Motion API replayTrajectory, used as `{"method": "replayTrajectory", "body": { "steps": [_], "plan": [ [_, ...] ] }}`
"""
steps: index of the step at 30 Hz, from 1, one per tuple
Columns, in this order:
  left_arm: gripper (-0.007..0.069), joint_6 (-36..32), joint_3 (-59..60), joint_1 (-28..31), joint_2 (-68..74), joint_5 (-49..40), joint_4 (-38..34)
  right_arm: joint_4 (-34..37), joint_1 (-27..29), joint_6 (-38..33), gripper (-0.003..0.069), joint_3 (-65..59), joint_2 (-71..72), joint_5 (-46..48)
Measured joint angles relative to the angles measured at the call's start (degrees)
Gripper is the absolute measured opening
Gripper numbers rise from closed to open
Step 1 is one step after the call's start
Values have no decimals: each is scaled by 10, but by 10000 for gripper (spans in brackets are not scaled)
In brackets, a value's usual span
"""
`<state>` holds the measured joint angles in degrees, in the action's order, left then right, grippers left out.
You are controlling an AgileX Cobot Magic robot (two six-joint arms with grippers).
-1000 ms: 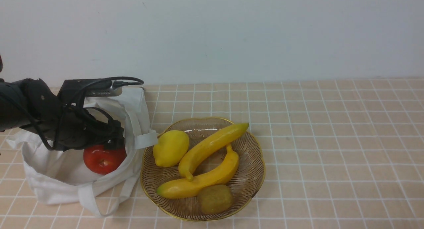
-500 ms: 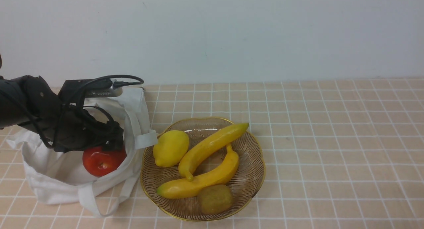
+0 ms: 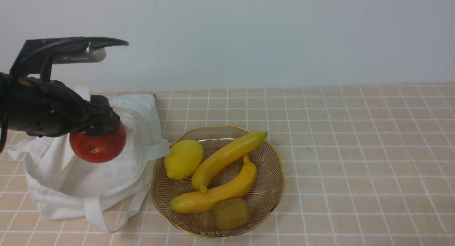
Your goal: Take the fruit out of the bag on the brown coffee tablecloth and place them on the plate.
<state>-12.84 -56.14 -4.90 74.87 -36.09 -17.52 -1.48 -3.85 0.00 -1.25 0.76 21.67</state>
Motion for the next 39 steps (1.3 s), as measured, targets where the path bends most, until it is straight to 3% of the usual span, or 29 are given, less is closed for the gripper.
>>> {"method": "replayTrajectory", "body": {
  "steps": [7, 10, 17, 26, 31, 39],
  "plan": [
    [597, -16, 0, -120, -20, 6, -10, 0, 0, 0, -15, 0, 0, 0],
    [597, -16, 0, -184, 14, 62, -10, 0, 0, 0, -15, 0, 0, 0],
    [597, -18, 0, -253, 124, 170, -10, 0, 0, 0, -15, 0, 0, 0],
    [596, -18, 0, -271, 208, 219, -10, 0, 0, 0, -15, 0, 0, 0],
    [677, -18, 0, -271, 200, 220, -10, 0, 0, 0, -15, 0, 0, 0],
    [683, -18, 0, -271, 148, 214, 9, 0, 0, 0, -15, 0, 0, 0]
  ]
}}
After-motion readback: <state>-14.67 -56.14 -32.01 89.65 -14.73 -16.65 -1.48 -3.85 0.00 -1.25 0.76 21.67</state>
